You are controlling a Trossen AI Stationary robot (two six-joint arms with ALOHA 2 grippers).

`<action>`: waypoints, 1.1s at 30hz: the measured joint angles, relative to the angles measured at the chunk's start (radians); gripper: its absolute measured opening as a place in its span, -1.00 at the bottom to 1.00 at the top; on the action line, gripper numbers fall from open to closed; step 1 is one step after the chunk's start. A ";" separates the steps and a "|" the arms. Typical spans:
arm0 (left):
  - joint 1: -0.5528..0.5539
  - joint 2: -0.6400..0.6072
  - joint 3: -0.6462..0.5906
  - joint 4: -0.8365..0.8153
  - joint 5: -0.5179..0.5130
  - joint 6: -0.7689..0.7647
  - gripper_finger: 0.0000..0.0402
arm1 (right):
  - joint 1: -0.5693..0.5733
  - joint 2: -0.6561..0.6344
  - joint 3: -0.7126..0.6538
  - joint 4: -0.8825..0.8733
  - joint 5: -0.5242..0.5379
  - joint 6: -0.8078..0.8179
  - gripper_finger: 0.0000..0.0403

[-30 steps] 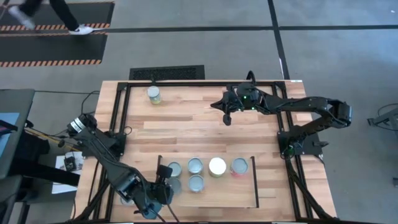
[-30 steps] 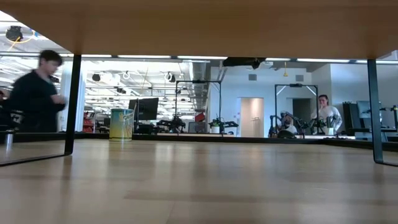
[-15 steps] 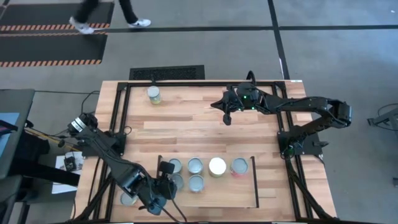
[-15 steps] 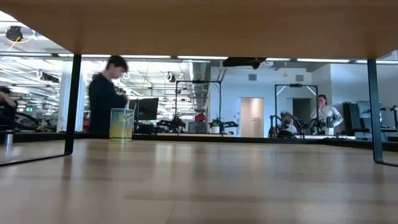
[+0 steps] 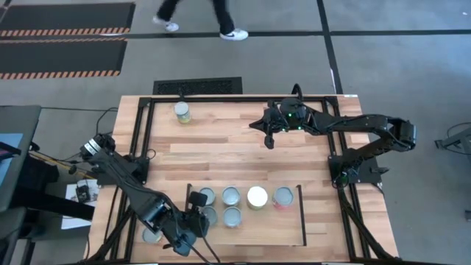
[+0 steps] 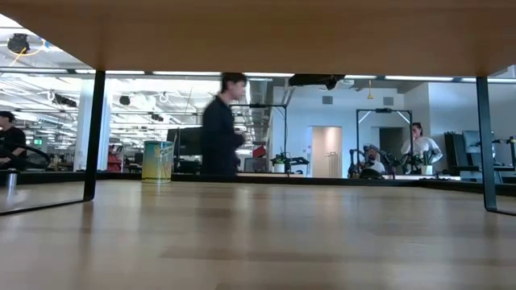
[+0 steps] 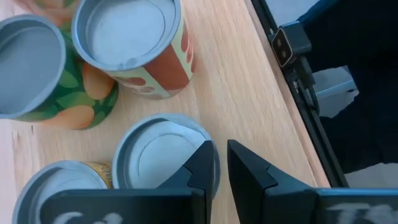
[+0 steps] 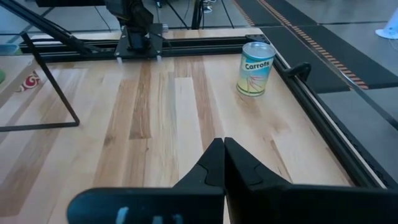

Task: Pick and place cans onto a shelf
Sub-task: Put the red green can on the shelf aligned with other cans on the shelf

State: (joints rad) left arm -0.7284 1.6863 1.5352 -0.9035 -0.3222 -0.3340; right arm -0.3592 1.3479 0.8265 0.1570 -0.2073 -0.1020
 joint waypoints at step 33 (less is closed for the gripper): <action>-0.283 -0.002 0.071 -0.310 -0.059 -0.441 -1.00 | 0.067 -0.034 0.000 -0.010 0.152 -0.091 -0.98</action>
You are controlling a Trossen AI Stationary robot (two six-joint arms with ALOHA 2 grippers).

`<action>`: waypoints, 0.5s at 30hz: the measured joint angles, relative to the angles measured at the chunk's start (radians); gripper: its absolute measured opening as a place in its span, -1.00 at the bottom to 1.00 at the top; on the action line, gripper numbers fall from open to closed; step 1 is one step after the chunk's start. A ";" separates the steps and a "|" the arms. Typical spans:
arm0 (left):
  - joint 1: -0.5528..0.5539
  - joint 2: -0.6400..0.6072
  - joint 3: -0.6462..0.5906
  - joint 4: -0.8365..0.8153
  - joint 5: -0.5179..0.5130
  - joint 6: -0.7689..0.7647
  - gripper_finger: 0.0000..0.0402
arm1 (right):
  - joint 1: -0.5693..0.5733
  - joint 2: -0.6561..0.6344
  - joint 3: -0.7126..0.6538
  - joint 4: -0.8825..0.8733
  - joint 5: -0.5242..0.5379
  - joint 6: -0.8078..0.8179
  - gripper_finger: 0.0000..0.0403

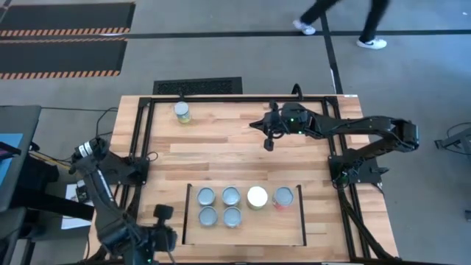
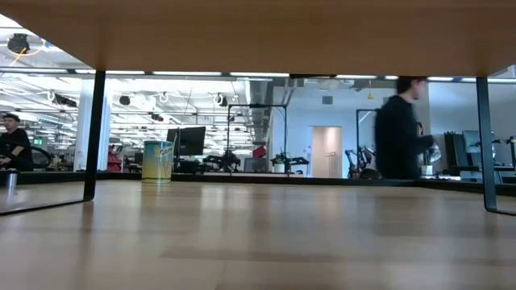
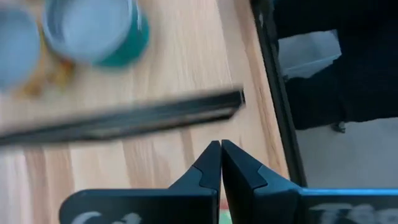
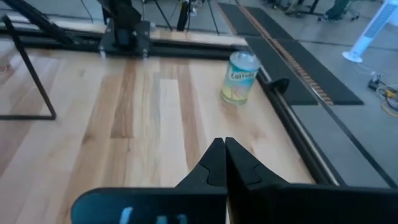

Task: Pick and place cans onto a shelf
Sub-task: Put the red green can on the shelf aligned with other cans on the shelf

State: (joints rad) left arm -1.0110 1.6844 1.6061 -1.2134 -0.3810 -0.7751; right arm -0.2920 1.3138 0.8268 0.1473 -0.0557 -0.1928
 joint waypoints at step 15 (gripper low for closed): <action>-0.071 0.004 -0.269 0.120 0.248 -0.532 -0.74 | 0.019 -0.087 0.000 -0.058 0.002 0.009 -0.96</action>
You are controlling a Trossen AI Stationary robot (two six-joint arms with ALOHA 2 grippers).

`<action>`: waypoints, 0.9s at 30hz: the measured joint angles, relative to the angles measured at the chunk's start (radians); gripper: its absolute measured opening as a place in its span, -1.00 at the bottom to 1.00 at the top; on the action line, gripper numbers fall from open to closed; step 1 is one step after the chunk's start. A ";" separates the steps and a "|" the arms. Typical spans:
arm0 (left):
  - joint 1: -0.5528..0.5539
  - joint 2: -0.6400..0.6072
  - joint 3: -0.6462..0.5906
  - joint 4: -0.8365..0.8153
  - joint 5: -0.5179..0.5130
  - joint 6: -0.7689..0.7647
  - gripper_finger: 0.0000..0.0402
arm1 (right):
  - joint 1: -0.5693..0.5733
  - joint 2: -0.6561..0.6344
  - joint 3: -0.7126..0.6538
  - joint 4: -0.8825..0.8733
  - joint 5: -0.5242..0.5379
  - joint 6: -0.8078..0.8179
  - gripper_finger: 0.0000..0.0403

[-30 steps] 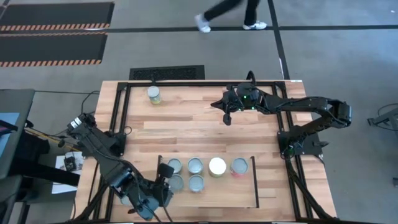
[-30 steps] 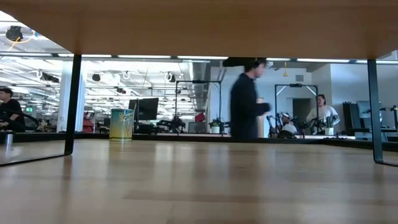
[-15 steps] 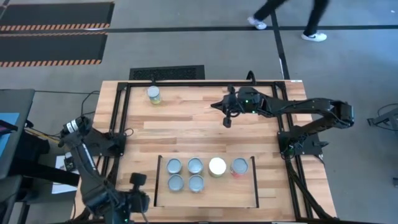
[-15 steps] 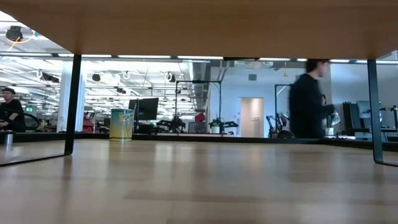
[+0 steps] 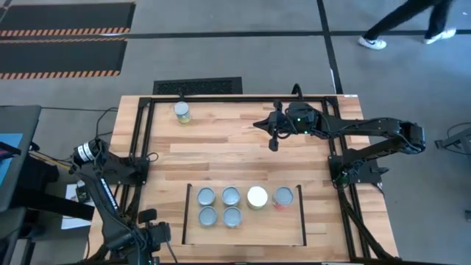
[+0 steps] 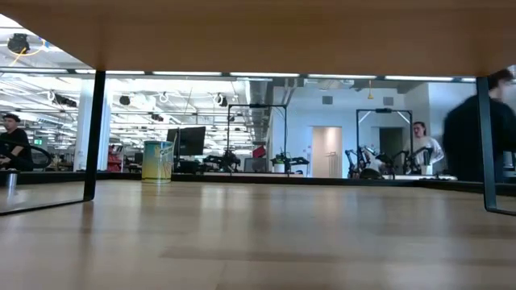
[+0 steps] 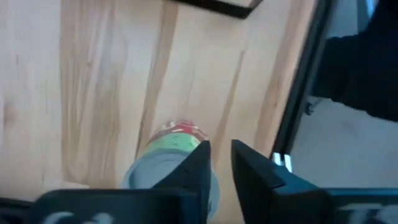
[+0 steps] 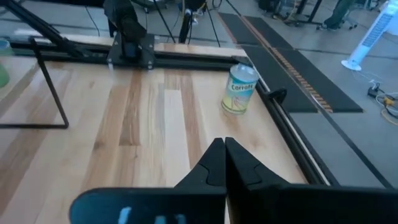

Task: Pick and place cans onto a shelf
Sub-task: Put the red green can on the shelf aligned with other cans on the shelf

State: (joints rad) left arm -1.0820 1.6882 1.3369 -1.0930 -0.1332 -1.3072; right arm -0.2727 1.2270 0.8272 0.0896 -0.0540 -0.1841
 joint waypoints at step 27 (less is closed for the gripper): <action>0.023 -0.031 -0.052 -0.219 -0.049 -0.036 -0.98 | -0.005 0.005 -0.001 -0.037 0.003 -0.011 -0.96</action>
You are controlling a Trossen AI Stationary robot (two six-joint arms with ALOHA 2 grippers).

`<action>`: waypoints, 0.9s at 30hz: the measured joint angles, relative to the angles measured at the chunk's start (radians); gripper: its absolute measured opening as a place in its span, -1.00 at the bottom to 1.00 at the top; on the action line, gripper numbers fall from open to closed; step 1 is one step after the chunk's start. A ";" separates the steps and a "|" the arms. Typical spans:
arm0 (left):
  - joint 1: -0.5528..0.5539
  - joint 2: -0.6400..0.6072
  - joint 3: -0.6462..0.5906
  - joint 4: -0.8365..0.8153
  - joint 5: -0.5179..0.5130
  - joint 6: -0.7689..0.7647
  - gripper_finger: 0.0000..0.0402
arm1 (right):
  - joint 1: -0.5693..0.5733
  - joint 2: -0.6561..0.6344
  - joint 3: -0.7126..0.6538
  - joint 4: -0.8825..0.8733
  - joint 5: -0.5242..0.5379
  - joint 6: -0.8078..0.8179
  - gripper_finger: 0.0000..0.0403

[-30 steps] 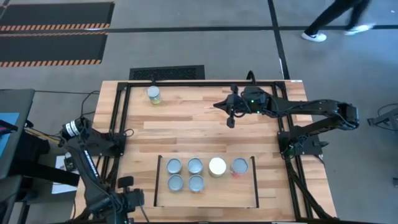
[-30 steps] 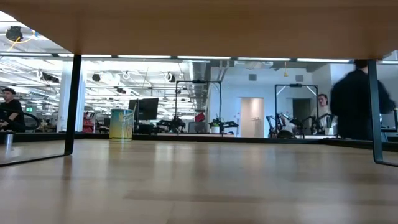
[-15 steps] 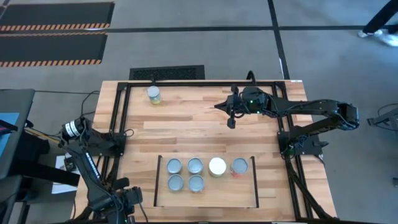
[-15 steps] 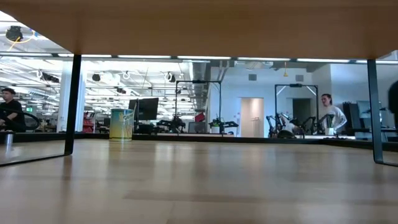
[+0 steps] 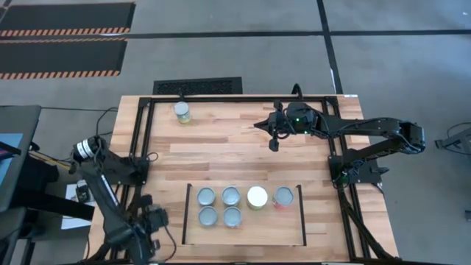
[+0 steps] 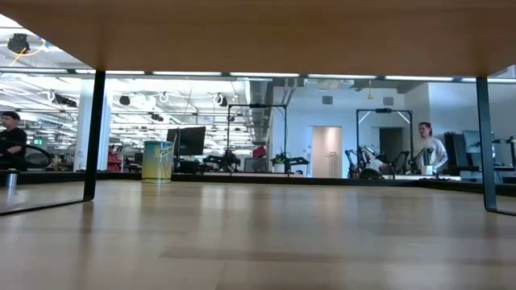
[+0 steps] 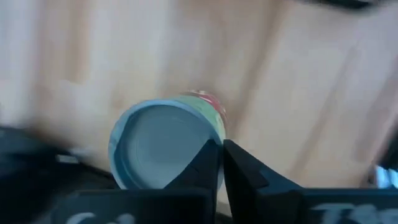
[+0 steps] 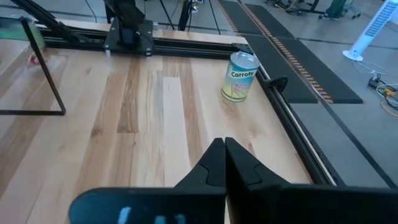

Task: Pick and place cans onto a shelf
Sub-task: Put the red green can on the shelf aligned with other cans on the shelf

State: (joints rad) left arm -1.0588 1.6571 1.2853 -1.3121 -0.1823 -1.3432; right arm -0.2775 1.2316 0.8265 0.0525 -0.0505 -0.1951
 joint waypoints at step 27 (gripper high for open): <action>1.076 -0.210 0.018 0.592 0.056 1.520 -1.00 | -0.065 -0.184 -0.033 -0.260 -0.135 -0.042 -0.98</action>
State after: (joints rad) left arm 0.0176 1.4470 1.3035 -0.7199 -0.1266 0.1768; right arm -0.3428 1.0480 0.7931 -0.2072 -0.1854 -0.2371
